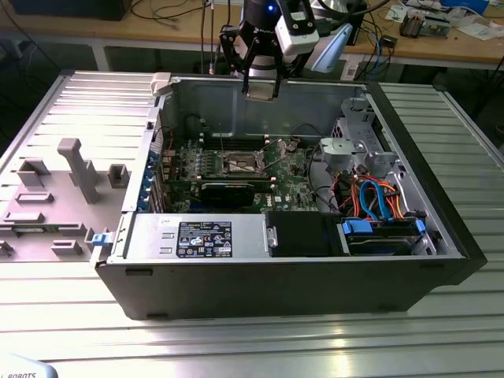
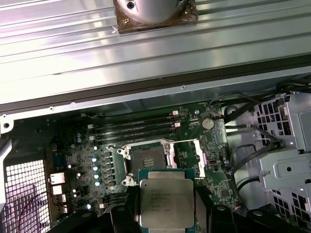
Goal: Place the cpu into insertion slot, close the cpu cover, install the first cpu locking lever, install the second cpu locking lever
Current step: 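Place the cpu into insertion slot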
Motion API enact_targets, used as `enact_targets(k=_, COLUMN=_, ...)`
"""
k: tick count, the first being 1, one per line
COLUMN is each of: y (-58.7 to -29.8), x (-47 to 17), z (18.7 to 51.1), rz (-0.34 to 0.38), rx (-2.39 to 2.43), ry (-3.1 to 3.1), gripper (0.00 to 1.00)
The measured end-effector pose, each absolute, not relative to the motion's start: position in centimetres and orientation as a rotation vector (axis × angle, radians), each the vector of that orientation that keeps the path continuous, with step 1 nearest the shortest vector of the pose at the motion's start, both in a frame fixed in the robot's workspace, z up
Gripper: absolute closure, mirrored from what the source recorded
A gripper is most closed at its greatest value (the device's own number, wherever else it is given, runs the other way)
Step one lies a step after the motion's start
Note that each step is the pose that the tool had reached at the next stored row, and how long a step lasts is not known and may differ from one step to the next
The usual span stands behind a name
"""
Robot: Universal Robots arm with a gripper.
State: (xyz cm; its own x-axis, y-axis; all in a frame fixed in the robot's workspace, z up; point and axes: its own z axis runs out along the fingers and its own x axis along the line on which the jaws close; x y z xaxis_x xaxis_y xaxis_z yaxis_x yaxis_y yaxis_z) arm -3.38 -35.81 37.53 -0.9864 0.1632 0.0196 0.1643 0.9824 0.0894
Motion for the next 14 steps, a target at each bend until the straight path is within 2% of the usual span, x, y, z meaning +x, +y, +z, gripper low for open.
enact_targets(k=14, y=-35.82, x=-3.38, z=37.48, rz=-0.143, rx=-0.330, ry=-3.111, gripper=0.46)
